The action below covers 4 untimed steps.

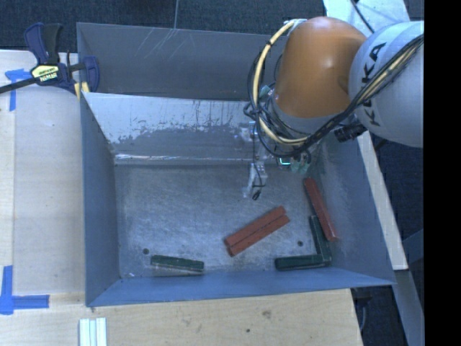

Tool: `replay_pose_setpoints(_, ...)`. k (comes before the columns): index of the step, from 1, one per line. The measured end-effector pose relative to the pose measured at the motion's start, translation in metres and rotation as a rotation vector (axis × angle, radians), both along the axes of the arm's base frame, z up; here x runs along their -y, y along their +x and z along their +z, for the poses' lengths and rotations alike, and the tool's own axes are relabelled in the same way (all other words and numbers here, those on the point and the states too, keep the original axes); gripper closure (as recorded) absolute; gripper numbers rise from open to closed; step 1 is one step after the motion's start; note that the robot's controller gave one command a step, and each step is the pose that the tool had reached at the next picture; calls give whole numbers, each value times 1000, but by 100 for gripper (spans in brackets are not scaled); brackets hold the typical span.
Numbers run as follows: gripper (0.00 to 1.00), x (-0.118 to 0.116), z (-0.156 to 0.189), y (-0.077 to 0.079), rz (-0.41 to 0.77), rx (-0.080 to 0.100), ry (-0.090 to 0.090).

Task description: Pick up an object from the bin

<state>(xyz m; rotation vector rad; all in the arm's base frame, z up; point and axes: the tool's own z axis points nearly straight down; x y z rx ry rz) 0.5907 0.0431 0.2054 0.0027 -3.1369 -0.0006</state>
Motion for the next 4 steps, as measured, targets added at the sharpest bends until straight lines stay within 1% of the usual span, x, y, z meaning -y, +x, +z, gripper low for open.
replay_pose_setpoints(1,0,52,-133,-102,-71,-5,-2)
replay_pose_setpoints(2,100,51,-128,-98,-69,8,0)
replay_pose_setpoints(3,100,60,-13,-39,-57,18,-1)
replay_pose_setpoints(4,100,43,-28,-28,252,10,0)
